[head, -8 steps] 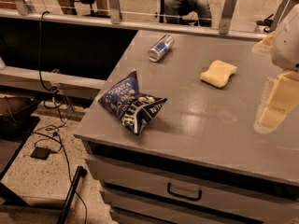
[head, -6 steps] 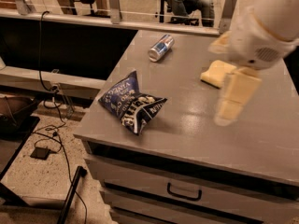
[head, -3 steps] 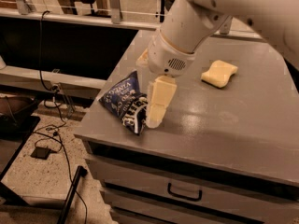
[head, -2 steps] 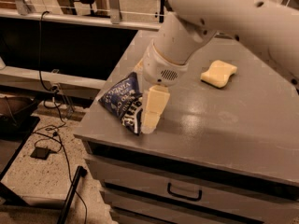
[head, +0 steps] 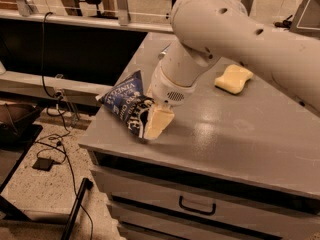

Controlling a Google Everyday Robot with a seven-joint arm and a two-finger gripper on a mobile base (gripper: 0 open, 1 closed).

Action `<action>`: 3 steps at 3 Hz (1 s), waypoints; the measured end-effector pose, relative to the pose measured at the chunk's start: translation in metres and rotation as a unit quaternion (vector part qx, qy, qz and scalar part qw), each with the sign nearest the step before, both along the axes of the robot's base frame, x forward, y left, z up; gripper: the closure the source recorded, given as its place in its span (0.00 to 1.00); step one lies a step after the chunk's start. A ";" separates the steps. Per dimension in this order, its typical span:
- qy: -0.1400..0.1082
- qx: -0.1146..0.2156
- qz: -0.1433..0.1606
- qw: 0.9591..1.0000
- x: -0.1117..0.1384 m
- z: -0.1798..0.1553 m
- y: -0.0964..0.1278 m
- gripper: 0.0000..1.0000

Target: Pick blue chip bag

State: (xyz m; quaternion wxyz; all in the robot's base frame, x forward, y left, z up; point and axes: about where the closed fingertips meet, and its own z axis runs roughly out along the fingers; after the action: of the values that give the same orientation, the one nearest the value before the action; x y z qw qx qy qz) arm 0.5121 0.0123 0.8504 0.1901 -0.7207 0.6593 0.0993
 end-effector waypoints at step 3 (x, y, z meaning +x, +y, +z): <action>0.073 0.067 -0.029 0.995 0.003 0.007 -0.009 1.00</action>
Offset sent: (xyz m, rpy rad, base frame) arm 0.0057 -0.0088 0.0118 0.1421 0.1394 -0.0686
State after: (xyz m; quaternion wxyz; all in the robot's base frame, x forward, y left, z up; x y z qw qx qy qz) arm 0.5150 0.0030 0.8576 0.1918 -0.6776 0.6841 0.1902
